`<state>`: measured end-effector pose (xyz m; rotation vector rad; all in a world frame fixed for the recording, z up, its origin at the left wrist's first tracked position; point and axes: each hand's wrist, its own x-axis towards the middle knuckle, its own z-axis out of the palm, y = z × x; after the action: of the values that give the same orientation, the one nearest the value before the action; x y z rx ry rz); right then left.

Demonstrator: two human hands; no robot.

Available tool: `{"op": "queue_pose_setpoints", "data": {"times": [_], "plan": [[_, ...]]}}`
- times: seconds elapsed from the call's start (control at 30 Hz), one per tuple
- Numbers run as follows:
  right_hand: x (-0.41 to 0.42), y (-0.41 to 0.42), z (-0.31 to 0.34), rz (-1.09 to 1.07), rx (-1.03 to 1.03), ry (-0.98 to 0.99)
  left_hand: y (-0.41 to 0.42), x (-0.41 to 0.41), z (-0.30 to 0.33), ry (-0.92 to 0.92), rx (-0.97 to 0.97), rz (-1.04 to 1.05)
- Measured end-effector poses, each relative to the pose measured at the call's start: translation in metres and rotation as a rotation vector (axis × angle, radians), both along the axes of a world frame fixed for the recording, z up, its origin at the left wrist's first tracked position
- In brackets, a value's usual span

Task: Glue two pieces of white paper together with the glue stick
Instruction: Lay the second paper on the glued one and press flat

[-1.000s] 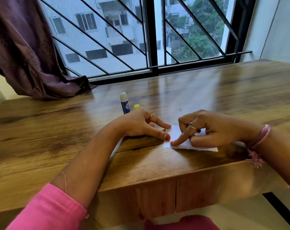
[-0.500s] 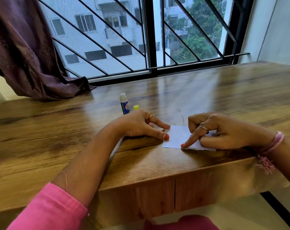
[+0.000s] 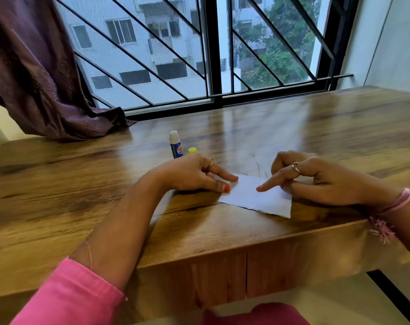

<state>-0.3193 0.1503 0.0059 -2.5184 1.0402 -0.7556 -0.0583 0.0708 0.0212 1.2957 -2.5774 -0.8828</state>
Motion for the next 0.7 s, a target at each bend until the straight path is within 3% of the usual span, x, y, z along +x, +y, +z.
{"op": "queue_pose_setpoints", "data": {"times": [0.17, 0.43, 0.57, 0.7], "plan": [[0.003, -0.004, -0.013, -0.252, 0.009, 0.241, -0.002, 0.003, 0.0, 0.0, -0.027, -0.057], [0.015, -0.001, -0.008, -0.203, -0.045, 0.309, -0.002, 0.002, -0.001, -0.009, -0.061, -0.086], [0.028, 0.004, 0.003, -0.015, -0.081, 0.368, -0.001, 0.004, -0.002, 0.022, -0.003, -0.103], [0.034, 0.007, 0.006, 0.008, -0.093, 0.392, -0.003, 0.004, -0.002, 0.02, 0.008, -0.096]]}}
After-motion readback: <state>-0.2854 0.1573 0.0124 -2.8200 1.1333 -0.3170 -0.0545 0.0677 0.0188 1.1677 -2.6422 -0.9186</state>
